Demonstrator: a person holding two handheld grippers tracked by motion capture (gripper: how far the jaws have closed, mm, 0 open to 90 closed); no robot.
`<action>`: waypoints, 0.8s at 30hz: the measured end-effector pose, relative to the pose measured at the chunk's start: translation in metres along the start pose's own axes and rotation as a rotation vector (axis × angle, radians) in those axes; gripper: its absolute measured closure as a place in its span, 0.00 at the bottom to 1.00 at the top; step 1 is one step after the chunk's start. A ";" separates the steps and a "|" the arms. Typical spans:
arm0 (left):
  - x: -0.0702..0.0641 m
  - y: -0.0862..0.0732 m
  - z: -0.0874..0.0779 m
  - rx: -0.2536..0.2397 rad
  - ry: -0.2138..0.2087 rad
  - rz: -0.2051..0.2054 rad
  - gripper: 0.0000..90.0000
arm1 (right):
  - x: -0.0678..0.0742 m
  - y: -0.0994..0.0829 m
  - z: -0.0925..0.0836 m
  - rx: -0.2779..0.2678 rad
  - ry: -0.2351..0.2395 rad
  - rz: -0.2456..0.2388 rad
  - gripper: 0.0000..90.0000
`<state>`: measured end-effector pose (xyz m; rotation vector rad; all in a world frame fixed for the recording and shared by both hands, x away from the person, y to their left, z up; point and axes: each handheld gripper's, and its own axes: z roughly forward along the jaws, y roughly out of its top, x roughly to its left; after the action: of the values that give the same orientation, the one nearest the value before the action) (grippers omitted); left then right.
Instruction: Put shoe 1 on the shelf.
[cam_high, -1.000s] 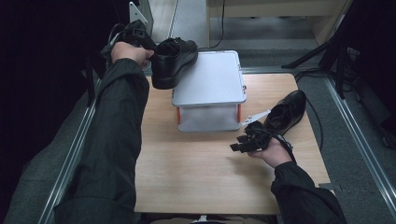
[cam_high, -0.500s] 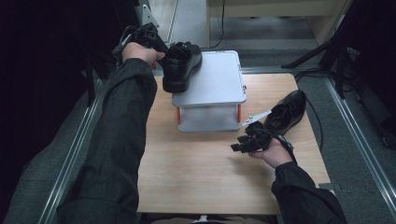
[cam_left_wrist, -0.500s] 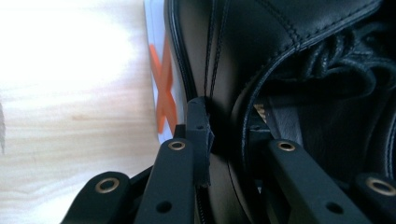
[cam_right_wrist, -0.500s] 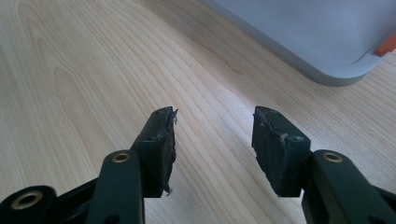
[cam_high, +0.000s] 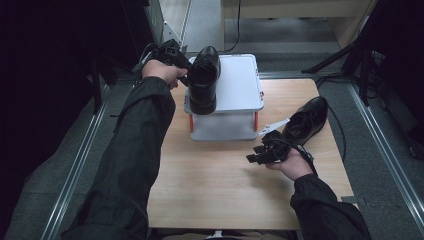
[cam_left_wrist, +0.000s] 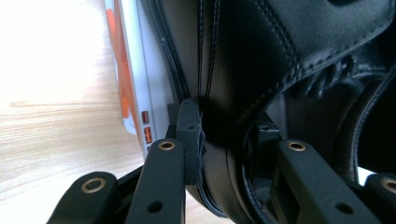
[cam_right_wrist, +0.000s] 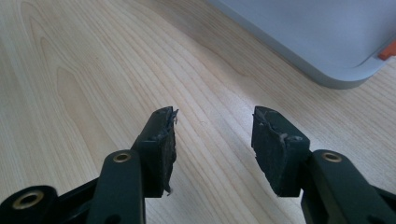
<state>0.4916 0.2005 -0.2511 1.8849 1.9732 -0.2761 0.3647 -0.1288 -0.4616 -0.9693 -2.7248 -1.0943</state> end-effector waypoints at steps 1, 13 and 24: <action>0.001 -0.001 0.000 -0.004 -0.006 -0.002 0.80 | 0.000 0.000 0.000 0.001 0.001 0.000 0.56; 0.008 -0.002 -0.014 -0.060 -0.033 0.033 0.72 | 0.000 -0.001 0.000 0.004 -0.005 0.002 0.56; 0.014 -0.007 -0.038 -0.068 -0.030 0.074 0.67 | 0.001 0.001 0.003 0.016 -0.008 -0.008 0.56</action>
<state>0.4788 0.2287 -0.2234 1.8944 1.8651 -0.2121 0.3647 -0.1259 -0.4634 -0.9635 -2.7416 -1.0707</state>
